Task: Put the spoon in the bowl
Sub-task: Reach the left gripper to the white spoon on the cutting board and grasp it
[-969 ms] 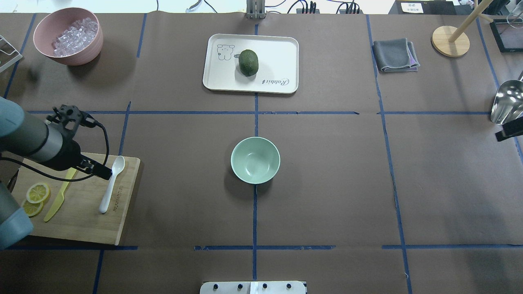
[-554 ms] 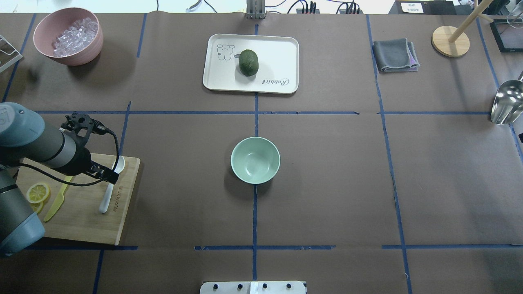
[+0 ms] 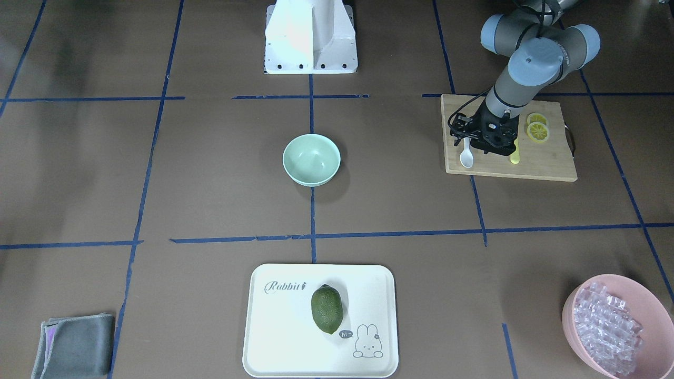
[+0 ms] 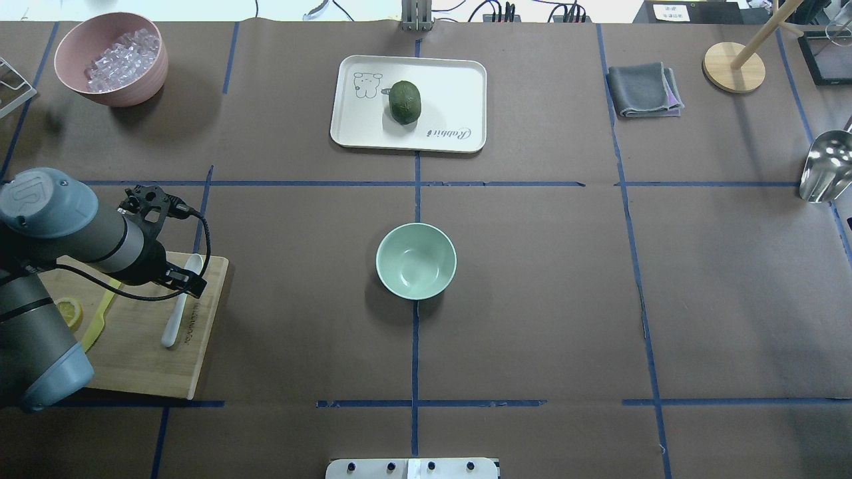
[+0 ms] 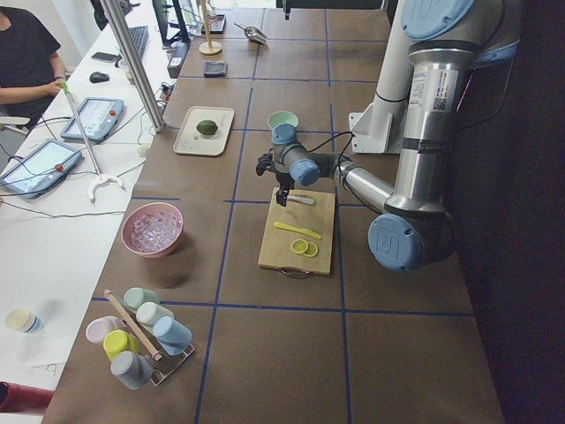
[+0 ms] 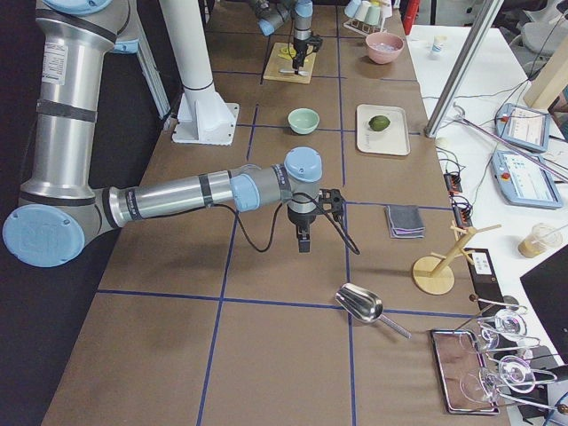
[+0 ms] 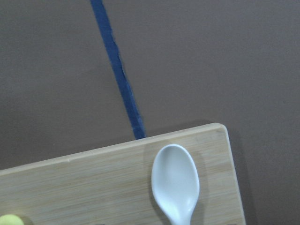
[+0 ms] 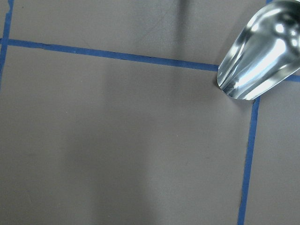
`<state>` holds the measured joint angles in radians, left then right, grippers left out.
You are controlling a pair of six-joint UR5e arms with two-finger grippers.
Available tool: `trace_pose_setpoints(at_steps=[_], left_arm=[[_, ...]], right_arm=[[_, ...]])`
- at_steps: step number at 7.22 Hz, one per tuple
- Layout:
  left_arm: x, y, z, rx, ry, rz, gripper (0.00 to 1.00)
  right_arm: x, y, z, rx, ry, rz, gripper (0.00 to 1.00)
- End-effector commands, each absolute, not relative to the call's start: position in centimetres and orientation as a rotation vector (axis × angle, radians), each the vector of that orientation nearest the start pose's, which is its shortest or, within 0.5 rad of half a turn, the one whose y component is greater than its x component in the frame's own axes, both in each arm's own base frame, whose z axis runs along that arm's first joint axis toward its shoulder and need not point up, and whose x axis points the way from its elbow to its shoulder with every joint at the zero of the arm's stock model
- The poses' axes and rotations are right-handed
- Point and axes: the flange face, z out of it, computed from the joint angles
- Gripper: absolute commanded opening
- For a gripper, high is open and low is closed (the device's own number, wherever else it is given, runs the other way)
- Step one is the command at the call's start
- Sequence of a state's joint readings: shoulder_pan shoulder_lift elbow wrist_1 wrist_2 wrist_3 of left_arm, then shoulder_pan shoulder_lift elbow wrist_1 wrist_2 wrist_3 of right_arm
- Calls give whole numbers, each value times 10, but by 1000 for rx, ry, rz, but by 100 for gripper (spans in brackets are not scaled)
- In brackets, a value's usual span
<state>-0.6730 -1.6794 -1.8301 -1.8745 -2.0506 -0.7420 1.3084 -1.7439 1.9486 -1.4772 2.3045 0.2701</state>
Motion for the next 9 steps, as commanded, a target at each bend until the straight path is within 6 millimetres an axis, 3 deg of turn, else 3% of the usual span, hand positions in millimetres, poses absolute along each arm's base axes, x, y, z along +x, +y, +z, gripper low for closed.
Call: trace_pose_setpoints(at_steps=[1,2,5,7,9], left_arm=[[372,-406,453,108,796,311,36],[372,-406,454,106,796,311,28],[375,-403,453,104,798,319,28],[375,-402,452,102,801,320,0],[376,-401,438,112,821,326,0]], right_arm=[[-47,-430,542,84,-779,-103,100],[-47,-430,543,82,-778,-102,100],[-47,-431,543,82,-780,-102,100],[-47,-430,543,79,-782,-102,100],[-47,-430,542,82,-783,-102,100]])
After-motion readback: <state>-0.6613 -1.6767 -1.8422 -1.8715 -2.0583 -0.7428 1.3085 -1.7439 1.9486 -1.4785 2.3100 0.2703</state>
